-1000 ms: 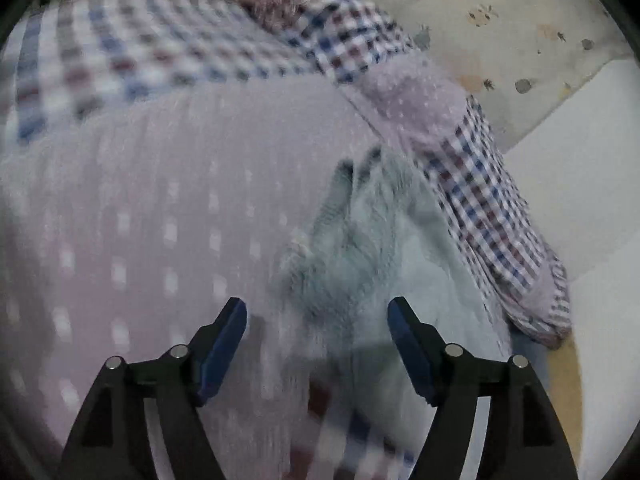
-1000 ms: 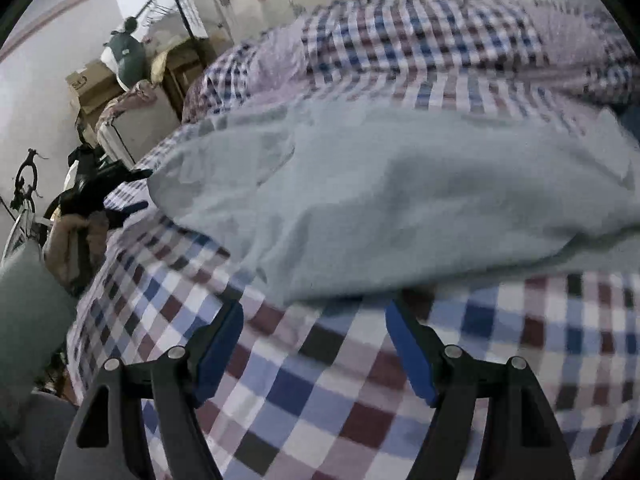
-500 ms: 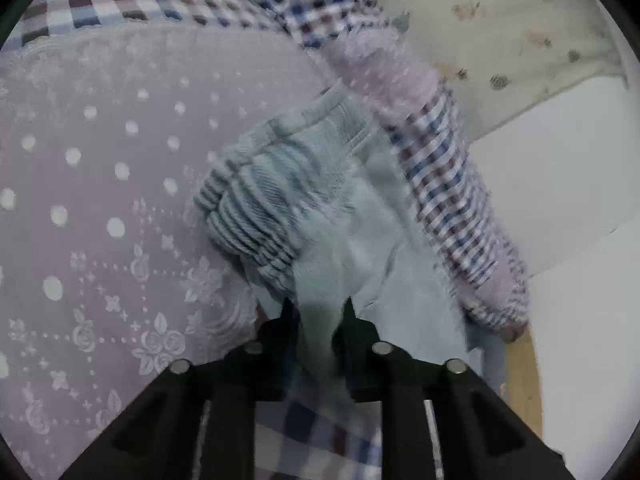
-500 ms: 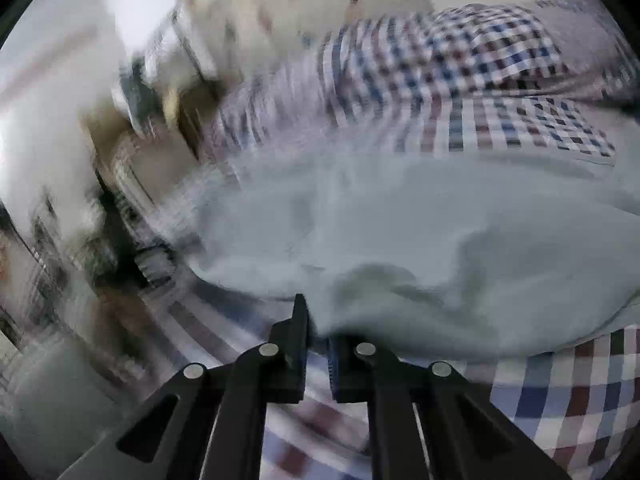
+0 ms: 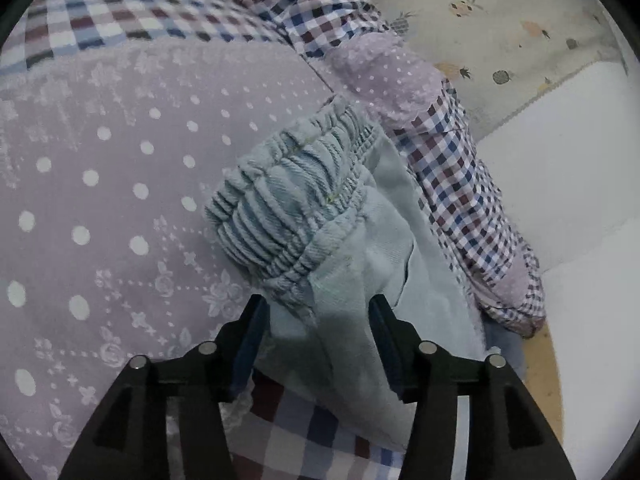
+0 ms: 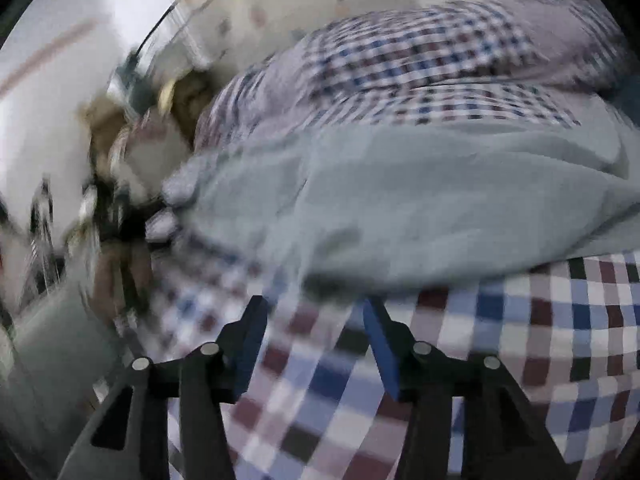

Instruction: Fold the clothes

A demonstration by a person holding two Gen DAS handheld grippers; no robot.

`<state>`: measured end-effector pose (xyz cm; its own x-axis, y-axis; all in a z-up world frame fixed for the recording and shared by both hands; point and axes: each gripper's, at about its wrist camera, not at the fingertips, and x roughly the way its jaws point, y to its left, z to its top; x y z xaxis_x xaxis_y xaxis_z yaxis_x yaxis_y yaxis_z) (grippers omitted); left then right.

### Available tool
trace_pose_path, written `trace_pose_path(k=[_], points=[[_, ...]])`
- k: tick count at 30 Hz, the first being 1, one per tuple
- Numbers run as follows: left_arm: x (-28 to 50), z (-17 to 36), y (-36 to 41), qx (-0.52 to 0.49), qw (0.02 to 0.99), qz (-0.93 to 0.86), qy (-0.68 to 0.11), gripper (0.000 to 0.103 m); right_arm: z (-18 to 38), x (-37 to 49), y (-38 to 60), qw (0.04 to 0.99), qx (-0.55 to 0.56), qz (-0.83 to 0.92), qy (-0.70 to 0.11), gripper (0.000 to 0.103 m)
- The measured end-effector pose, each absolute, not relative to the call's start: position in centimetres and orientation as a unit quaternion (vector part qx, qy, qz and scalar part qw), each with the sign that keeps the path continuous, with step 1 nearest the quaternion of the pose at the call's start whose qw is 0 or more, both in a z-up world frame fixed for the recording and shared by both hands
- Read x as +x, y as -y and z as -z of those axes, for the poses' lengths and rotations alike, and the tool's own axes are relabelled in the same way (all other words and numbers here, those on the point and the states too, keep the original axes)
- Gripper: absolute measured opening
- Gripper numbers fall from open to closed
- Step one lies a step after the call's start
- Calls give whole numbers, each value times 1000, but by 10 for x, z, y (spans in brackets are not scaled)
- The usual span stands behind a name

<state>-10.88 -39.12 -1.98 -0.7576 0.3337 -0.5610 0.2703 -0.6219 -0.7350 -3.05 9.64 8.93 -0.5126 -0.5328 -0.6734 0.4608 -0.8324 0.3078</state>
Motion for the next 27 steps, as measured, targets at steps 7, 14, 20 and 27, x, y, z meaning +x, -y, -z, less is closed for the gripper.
trace_pose_path(k=[7, 14, 20, 27], points=[[-111, 24, 395, -343, 26, -828, 443, 51, -66, -41, -45, 274, 393, 876, -60, 54], [-116, 33, 401, -332, 55, -814, 474, 27, -56, -69, -18, 276, 405, 869, -59, 45], [-107, 23, 402, -316, 52, -823, 470, 18, -78, -53, -35, 273, 399, 875, -36, 5], [-48, -20, 414, -256, 37, -836, 483, 15, -119, 10, -29, 352, 370, 860, -16, 0]])
